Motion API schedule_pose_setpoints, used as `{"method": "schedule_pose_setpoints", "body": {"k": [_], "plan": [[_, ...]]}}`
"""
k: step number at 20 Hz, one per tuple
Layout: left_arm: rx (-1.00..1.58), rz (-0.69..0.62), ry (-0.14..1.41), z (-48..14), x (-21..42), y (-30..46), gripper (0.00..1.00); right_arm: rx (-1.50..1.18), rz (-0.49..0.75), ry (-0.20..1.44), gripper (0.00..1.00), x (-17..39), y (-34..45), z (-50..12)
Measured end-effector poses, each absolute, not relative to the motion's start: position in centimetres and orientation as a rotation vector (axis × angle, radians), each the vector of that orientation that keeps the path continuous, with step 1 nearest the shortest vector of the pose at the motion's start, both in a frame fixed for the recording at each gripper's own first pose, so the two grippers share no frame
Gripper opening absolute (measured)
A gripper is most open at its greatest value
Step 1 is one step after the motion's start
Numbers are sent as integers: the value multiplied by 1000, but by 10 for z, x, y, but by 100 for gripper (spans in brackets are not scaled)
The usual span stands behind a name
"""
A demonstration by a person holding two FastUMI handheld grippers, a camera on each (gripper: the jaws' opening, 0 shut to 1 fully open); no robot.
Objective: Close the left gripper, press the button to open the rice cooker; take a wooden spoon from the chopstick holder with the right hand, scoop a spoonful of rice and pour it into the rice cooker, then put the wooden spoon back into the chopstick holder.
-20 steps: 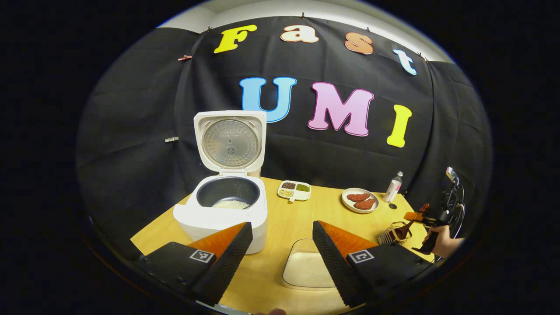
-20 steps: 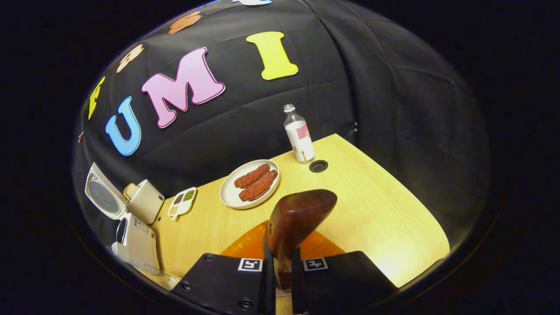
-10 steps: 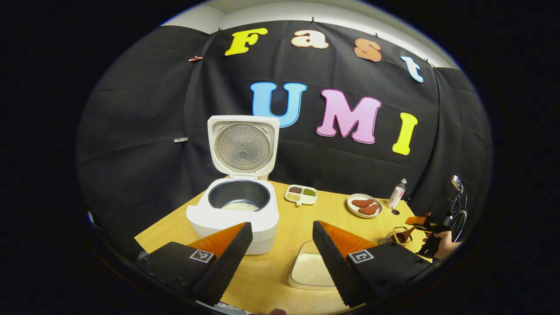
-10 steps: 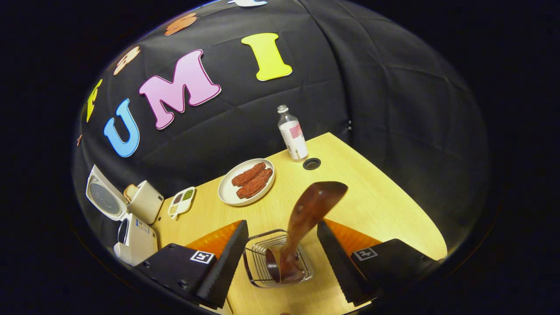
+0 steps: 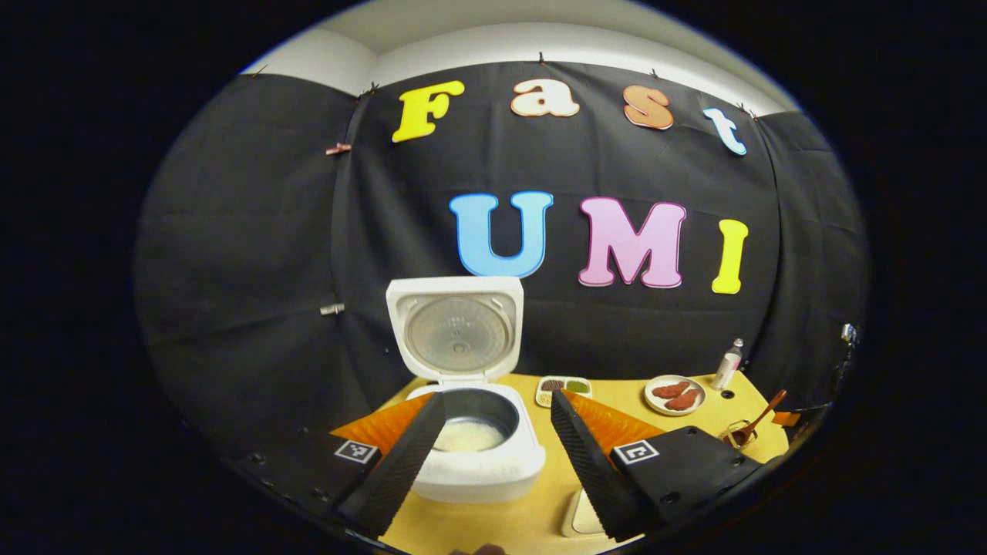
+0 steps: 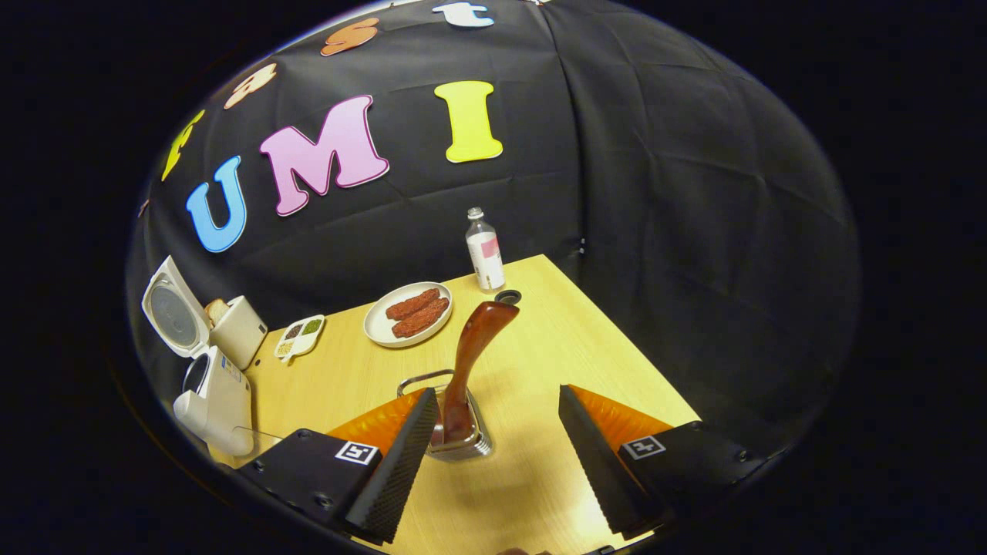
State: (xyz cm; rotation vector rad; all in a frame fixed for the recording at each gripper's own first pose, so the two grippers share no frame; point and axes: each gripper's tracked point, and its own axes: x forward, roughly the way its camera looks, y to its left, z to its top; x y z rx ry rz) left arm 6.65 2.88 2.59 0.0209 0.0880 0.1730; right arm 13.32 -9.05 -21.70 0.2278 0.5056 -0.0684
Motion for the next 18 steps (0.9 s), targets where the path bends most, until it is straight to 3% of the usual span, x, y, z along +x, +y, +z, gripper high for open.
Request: {"method": "schedule_pose_setpoints", "body": {"k": [10,18], "plan": [[49,201,-13,149,160,93,95,215,-155,482,99,52,-105,-185],[-34,160,47,171,261,136,95,99,-141,421,99,25,-88,-149]]}}
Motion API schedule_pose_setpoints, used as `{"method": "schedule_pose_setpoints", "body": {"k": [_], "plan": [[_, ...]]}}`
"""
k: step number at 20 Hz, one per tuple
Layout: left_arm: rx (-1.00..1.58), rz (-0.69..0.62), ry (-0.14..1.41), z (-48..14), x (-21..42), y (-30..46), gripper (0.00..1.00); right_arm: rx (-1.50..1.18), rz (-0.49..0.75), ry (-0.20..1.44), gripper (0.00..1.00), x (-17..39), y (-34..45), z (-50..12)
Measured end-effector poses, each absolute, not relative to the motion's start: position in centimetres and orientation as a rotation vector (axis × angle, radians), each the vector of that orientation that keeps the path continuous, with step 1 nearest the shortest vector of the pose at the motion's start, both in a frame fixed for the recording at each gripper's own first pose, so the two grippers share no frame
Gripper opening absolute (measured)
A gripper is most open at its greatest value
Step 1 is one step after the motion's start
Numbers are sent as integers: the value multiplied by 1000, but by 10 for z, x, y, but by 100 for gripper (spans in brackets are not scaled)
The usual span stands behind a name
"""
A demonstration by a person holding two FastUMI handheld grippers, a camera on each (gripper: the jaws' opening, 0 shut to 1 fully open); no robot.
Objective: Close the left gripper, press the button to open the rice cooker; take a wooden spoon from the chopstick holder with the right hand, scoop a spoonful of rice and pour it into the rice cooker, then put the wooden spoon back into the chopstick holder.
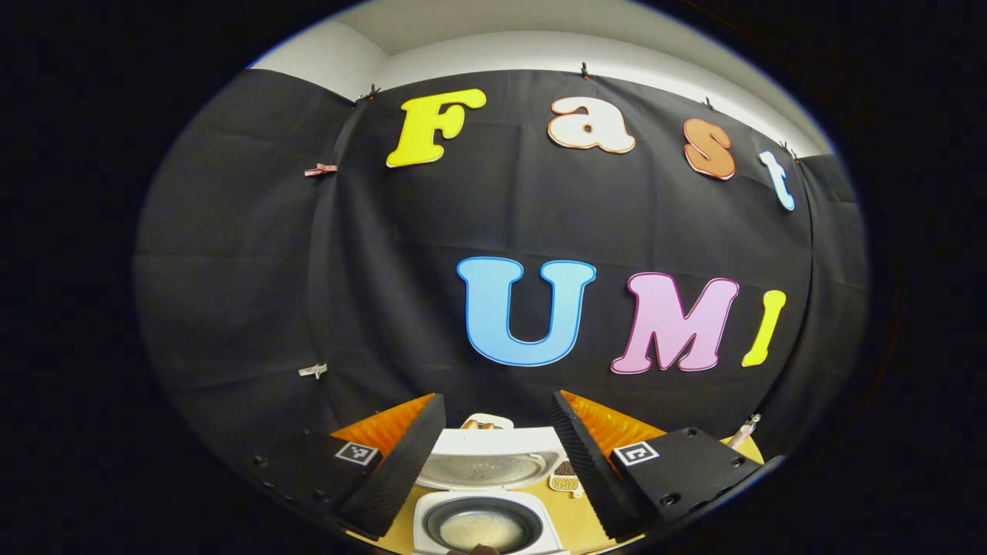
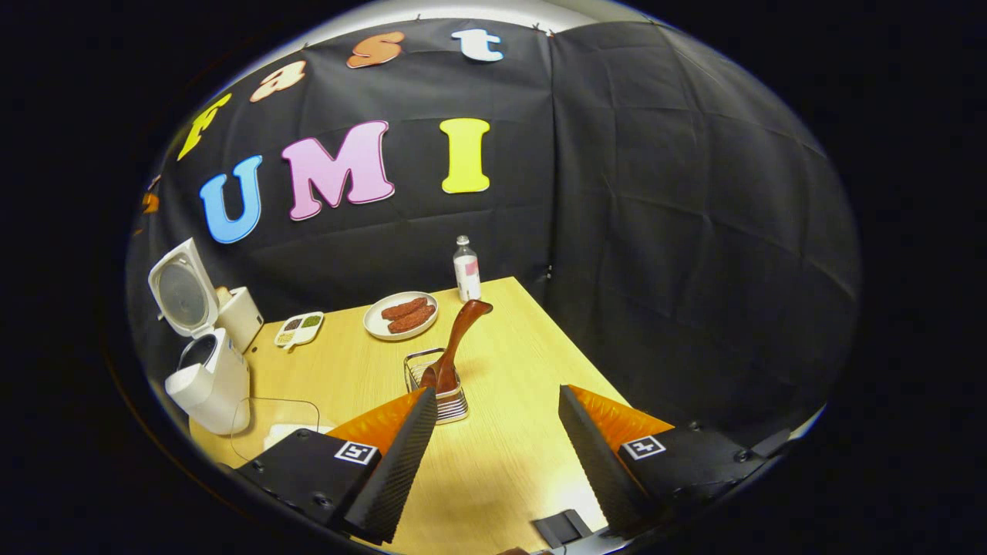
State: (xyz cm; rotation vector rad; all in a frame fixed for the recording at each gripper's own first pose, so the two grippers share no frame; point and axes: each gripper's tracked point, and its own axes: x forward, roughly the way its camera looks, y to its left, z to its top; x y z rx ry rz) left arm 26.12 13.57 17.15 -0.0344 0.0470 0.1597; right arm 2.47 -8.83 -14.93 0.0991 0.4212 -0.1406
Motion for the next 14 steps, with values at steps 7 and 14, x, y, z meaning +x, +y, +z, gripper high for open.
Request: {"method": "schedule_pose_setpoints", "body": {"k": [7,14], "plan": [[14,152,228,110,350,171,95,51,-106,403,99,-4,-65,-142],[-14,136,362,57,388,170,95,43,-57,379,99,-1,-39,-133]]}}
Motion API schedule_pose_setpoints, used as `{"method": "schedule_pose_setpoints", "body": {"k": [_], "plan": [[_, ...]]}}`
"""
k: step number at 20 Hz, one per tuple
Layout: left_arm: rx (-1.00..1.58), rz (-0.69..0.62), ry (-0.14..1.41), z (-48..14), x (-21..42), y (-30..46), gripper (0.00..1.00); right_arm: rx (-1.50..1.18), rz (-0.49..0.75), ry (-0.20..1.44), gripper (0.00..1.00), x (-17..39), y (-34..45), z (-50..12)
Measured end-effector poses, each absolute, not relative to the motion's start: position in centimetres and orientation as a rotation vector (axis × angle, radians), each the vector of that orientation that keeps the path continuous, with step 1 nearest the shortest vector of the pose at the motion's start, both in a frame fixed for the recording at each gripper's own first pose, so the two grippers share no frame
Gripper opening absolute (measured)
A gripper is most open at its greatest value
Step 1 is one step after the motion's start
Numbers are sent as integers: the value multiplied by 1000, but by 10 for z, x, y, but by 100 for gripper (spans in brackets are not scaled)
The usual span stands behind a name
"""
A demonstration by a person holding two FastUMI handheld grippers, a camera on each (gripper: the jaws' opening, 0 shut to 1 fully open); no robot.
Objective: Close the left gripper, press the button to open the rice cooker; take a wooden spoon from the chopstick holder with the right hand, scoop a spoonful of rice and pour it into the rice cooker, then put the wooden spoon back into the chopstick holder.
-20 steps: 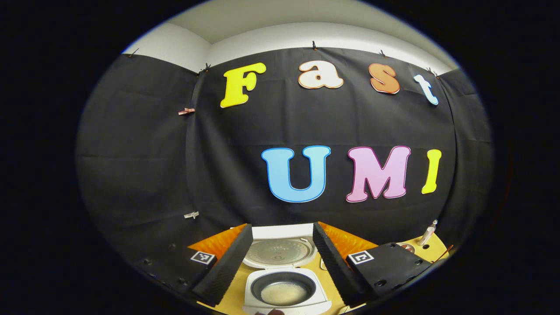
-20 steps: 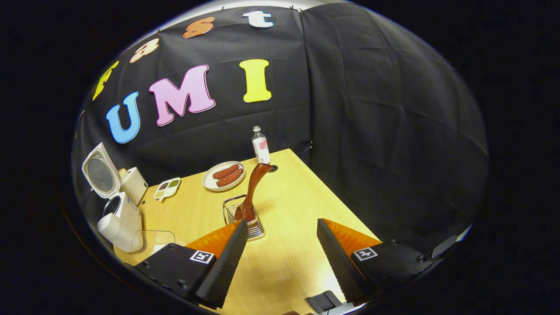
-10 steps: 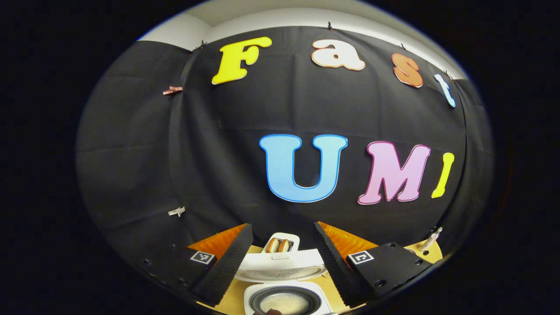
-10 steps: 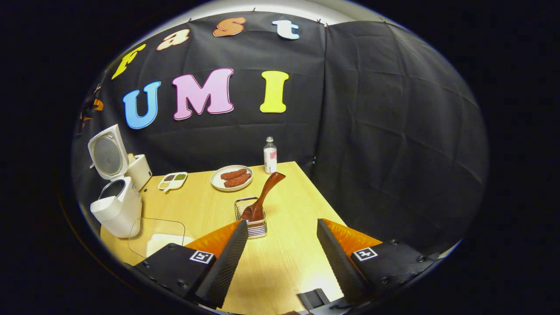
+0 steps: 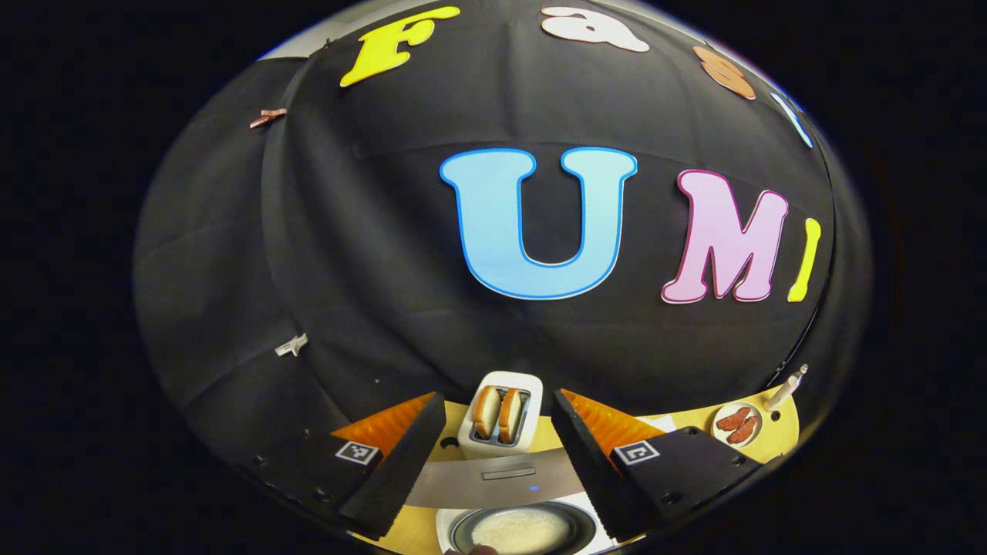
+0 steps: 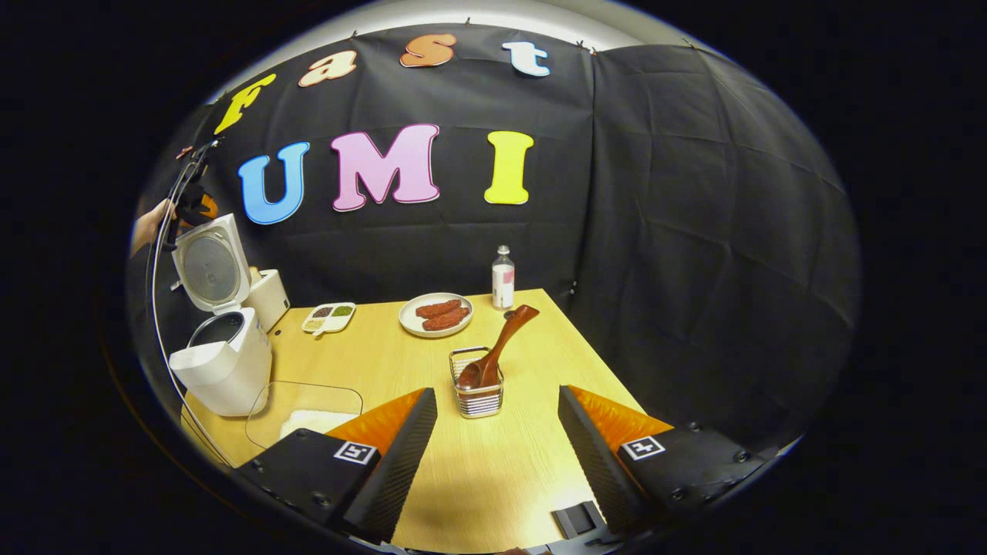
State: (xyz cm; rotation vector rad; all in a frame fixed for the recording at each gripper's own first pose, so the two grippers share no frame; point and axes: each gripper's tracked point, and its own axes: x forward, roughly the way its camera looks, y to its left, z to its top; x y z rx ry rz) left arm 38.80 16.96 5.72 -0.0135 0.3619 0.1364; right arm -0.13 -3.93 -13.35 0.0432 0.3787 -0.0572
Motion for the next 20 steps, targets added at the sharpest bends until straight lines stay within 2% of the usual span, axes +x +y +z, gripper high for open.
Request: {"method": "schedule_pose_setpoints", "body": {"k": [4,11,20], "plan": [[-77,149,374,44,378,166,99,22,-21,344,99,1,-27,-129],[-82,150,418,26,322,148,99,32,96,314,100,1,1,-124],[-96,162,473,-55,239,122,97,40,165,348,100,-4,2,-143]]}}
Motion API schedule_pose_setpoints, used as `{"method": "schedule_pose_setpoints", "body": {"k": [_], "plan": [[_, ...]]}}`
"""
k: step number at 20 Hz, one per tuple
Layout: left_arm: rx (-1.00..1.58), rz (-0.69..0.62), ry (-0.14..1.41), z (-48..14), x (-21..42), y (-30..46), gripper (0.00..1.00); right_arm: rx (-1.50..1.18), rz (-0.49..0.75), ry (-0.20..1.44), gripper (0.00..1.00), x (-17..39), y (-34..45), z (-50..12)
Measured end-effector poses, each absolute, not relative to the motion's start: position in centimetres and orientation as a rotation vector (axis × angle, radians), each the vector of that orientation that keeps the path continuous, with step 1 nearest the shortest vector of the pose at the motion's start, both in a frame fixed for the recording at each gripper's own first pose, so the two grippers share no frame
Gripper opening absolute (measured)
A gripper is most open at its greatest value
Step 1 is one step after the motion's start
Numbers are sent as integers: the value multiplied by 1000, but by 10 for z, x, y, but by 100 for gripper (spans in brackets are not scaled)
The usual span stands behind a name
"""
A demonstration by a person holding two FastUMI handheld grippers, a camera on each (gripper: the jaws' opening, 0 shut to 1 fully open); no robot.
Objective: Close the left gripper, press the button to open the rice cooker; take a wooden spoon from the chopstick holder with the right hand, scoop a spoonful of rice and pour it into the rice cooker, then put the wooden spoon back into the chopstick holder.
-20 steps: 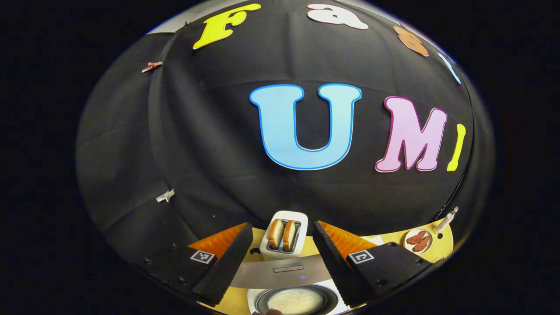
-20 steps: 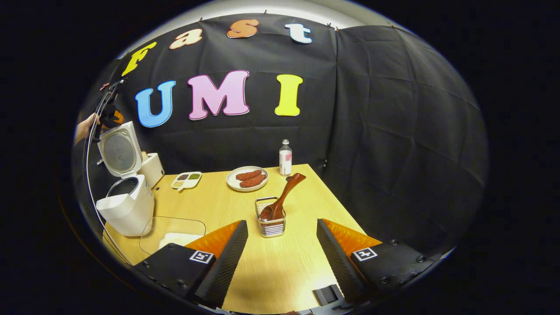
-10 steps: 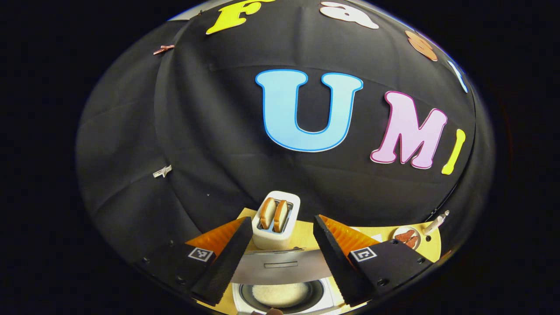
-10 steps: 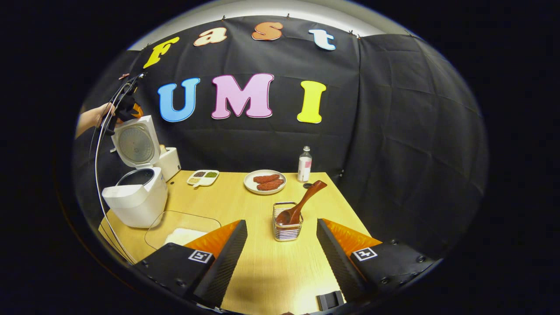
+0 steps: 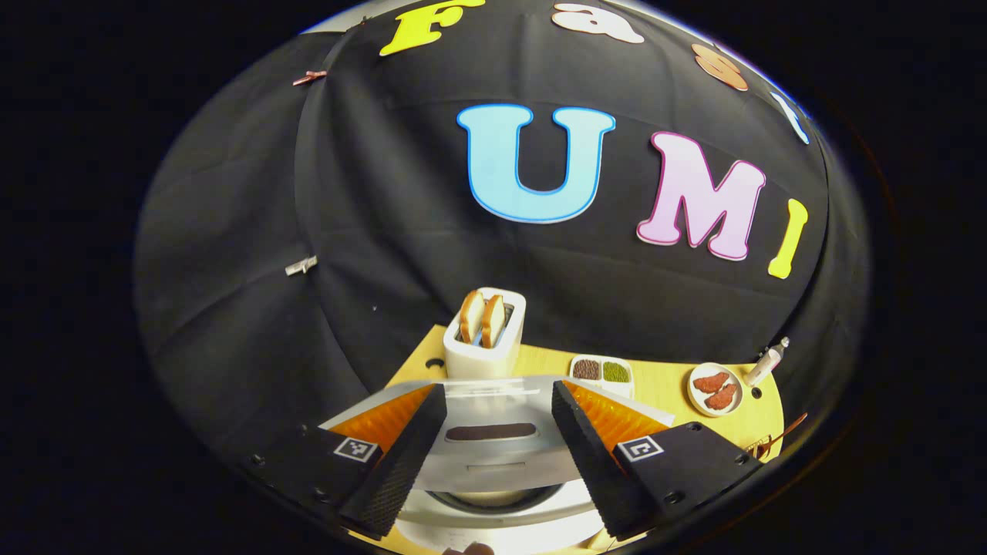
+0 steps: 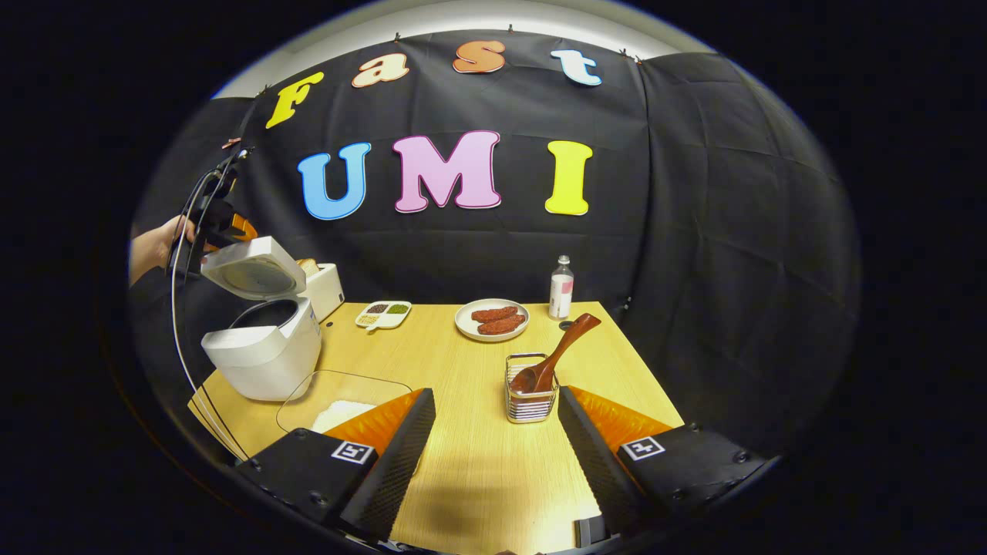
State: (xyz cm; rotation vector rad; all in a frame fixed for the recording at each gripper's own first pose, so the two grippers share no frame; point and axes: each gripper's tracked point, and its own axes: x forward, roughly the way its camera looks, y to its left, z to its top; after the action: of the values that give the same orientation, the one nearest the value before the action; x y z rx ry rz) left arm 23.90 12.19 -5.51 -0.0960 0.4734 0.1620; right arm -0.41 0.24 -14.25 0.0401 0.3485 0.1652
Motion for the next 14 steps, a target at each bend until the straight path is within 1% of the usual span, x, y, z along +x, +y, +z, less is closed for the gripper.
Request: {"method": "schedule_pose_setpoints", "body": {"k": [6,14], "plan": [[-68,180,497,-116,208,111,98,40,188,370,100,-7,-1,-151],[-63,193,527,-174,194,104,98,48,190,394,100,-7,-6,-159]]}}
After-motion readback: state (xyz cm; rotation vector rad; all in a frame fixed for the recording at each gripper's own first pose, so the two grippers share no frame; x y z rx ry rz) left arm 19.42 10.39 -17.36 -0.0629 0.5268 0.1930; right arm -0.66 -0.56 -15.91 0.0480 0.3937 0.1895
